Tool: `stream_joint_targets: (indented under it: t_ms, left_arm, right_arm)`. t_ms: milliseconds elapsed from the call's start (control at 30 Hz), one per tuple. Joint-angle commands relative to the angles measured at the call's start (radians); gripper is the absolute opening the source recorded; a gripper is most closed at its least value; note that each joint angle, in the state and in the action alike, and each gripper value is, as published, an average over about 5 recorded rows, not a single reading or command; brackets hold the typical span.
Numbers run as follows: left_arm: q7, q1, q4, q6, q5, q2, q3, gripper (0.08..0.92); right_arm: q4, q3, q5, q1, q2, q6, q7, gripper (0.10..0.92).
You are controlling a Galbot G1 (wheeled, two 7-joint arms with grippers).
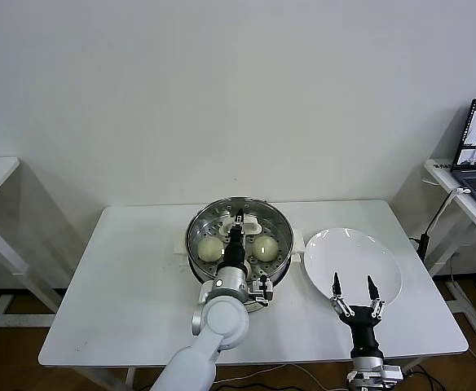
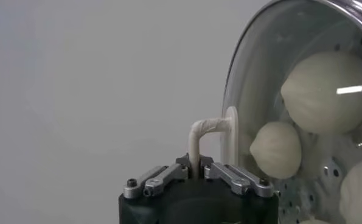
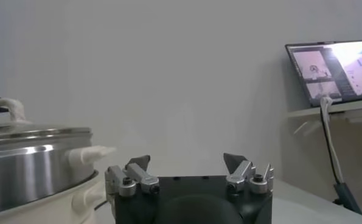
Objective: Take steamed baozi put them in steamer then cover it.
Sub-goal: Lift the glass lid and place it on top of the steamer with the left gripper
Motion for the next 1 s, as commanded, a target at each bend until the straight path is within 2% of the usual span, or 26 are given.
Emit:
stream_joint_targets:
  t_ms: [33, 367, 600, 800, 900, 1000]
  left_arm:
    - [0.0, 0.003, 0.006, -0.009, 0.004, -0.001, 0.0, 0.194]
    - [0.003, 0.041, -0.024, -0.031, 0.012, 0.008, -0.011, 0.215]
    - [-0.009, 0.1, -0.128, -0.032, 0.007, 0.056, -0.003, 0.397]
    - [-0.034, 0.195, -0.294, -0.016, -0.04, 0.14, -0.001, 0.556]
    - [-0.085, 0.265, -0.403, -0.015, -0.094, 0.174, -0.029, 0.624]
    - [-0.184, 0.362, -0.506, -0.053, -0.206, 0.19, -0.109, 0.705]
  right_arm:
    - [0.0, 0.001, -0.001, 0.0, -0.001, 0.002, 0.0, 0.823]
    - [-0.003, 0.0, -0.001, 0.002, -0.003, 0.006, -0.001, 0.823]
    - [-0.005, -0.003, -0.001, 0.004, -0.008, 0.008, -0.001, 0.823]
    - [-0.012, -0.003, 0.001, 0.008, -0.016, 0.013, -0.002, 0.823]
    - [-0.015, -0.005, 0.001, 0.011, -0.018, 0.014, -0.002, 0.823]
    - [-0.01, -0.008, 0.002, 0.013, -0.018, 0.005, -0.001, 0.823]
